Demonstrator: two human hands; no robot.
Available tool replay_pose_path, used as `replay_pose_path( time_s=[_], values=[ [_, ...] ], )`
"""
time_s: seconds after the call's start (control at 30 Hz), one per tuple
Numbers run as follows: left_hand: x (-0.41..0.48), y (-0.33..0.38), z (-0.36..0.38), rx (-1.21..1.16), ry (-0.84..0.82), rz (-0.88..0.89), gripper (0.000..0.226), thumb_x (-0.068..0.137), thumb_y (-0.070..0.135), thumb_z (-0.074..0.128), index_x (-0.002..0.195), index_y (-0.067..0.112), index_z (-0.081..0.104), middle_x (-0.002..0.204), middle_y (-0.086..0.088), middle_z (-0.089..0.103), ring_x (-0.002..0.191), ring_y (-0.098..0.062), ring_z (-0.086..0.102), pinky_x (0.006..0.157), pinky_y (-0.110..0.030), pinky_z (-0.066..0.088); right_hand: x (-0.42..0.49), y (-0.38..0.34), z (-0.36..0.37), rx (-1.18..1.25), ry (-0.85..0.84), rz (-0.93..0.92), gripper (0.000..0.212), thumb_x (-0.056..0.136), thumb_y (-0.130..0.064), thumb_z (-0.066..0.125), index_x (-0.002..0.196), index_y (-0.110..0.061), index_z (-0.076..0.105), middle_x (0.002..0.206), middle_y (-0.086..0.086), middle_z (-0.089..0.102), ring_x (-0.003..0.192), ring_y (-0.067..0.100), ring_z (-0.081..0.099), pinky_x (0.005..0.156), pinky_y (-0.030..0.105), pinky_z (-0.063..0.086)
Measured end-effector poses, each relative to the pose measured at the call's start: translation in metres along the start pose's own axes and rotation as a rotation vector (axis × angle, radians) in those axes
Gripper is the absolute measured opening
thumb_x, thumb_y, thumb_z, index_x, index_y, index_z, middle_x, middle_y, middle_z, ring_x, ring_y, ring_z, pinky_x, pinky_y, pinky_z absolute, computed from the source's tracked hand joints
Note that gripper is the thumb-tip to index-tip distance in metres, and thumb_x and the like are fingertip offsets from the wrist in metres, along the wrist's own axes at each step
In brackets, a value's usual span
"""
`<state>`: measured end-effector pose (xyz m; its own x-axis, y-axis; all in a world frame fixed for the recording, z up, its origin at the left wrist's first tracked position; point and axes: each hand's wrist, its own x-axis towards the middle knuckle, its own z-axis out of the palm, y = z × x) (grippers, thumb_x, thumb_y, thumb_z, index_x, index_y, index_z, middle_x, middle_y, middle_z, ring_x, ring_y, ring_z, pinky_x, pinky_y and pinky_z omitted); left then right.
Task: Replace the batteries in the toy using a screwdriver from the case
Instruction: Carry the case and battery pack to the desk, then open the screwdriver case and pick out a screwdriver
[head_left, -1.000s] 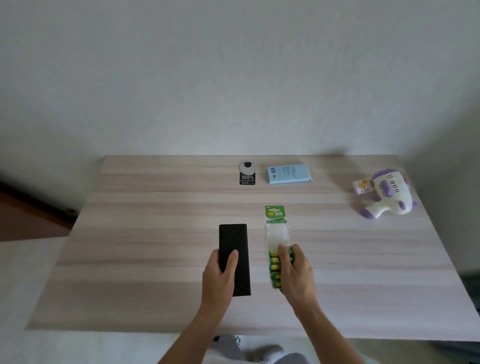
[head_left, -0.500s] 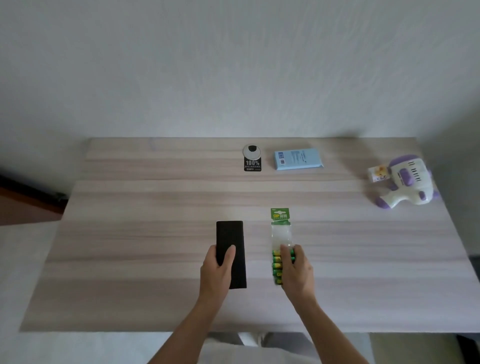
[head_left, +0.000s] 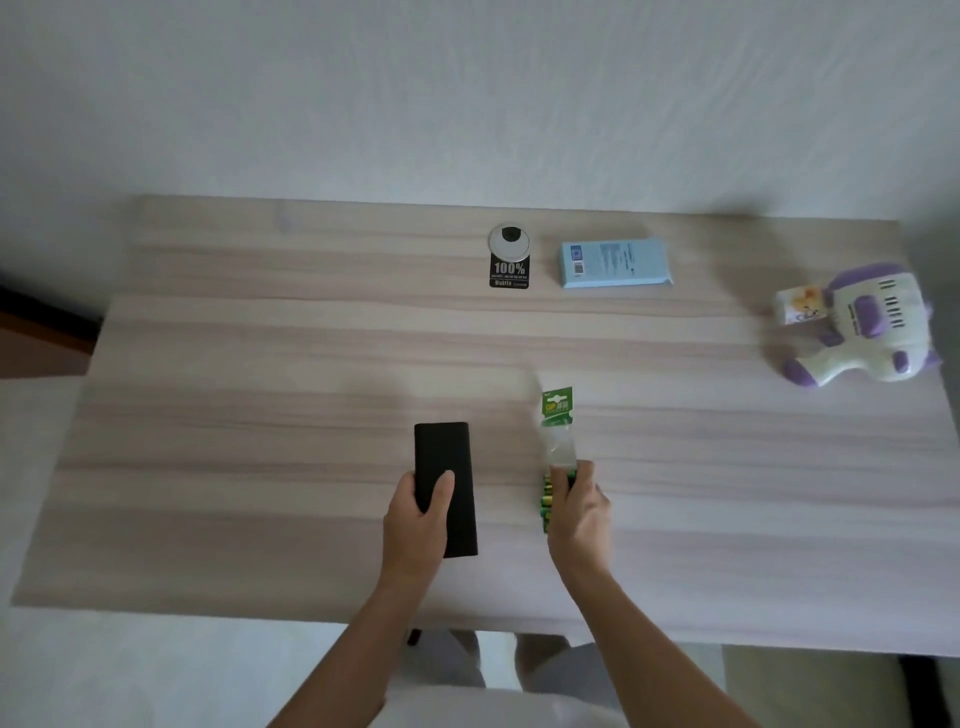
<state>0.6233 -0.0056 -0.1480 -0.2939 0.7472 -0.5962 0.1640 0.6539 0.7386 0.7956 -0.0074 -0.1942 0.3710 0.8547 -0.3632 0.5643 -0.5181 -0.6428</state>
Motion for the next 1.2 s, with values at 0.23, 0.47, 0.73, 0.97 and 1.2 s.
replay_pose_path(
  time_s=[0.23, 0.47, 0.73, 0.97, 1.2],
  values=[
    [-0.001, -0.009, -0.001, -0.017, -0.005, -0.019, 0.019, 0.097, 0.035, 0.059, 0.095, 0.017, 0.060, 0.090, -0.006, 0.065, 0.083, -0.019, 0.063, 0.064, -0.026, 0.049, -0.003, 0.007, 0.012, -0.254, 0.074, -0.085, 0.026, 0.105, -0.033, 0.035, 0.107, -0.009, 0.045, 0.080, 0.006, 0.056, 0.073, 0.030, 0.054, 0.058, 0.038, 0.040],
    [-0.004, -0.010, -0.007, -0.005, 0.009, 0.002, 0.017, 0.098, 0.034, 0.059, 0.094, 0.017, 0.060, 0.088, -0.003, 0.064, 0.079, -0.014, 0.062, 0.059, -0.019, 0.049, 0.010, 0.028, 0.020, -0.328, 0.277, -0.109, 0.037, 0.095, -0.025, 0.062, 0.128, -0.009, 0.054, 0.096, 0.015, 0.053, 0.079, 0.036, 0.055, 0.069, 0.042, 0.045],
    [-0.008, 0.001, -0.006, 0.005, -0.018, 0.029, 0.018, 0.098, 0.033, 0.059, 0.096, 0.015, 0.060, 0.088, -0.005, 0.064, 0.079, -0.016, 0.061, 0.060, -0.021, 0.049, 0.011, 0.027, 0.001, -0.158, 0.173, -0.097, 0.038, 0.096, -0.026, 0.062, 0.128, -0.007, 0.054, 0.105, 0.018, 0.053, 0.094, 0.039, 0.053, 0.079, 0.046, 0.047],
    [-0.028, 0.043, 0.002, -0.031, -0.110, 0.091, 0.019, 0.099, 0.031, 0.058, 0.101, 0.012, 0.061, 0.092, -0.007, 0.067, 0.082, -0.018, 0.064, 0.061, -0.020, 0.049, -0.001, 0.022, -0.048, -0.186, 0.104, -0.211, 0.043, 0.095, -0.023, 0.059, 0.135, -0.012, 0.048, 0.111, 0.010, 0.055, 0.095, 0.032, 0.061, 0.083, 0.048, 0.051],
    [-0.060, 0.090, 0.011, -0.141, -0.286, 0.089, 0.021, 0.102, 0.032, 0.053, 0.113, 0.015, 0.057, 0.098, -0.008, 0.067, 0.080, -0.016, 0.070, 0.062, -0.034, 0.060, -0.009, -0.024, -0.092, -0.028, 0.062, -0.280, 0.019, 0.097, -0.025, 0.059, 0.114, -0.017, 0.061, 0.100, 0.002, 0.064, 0.077, 0.010, 0.061, 0.069, 0.036, 0.056]
  ],
)
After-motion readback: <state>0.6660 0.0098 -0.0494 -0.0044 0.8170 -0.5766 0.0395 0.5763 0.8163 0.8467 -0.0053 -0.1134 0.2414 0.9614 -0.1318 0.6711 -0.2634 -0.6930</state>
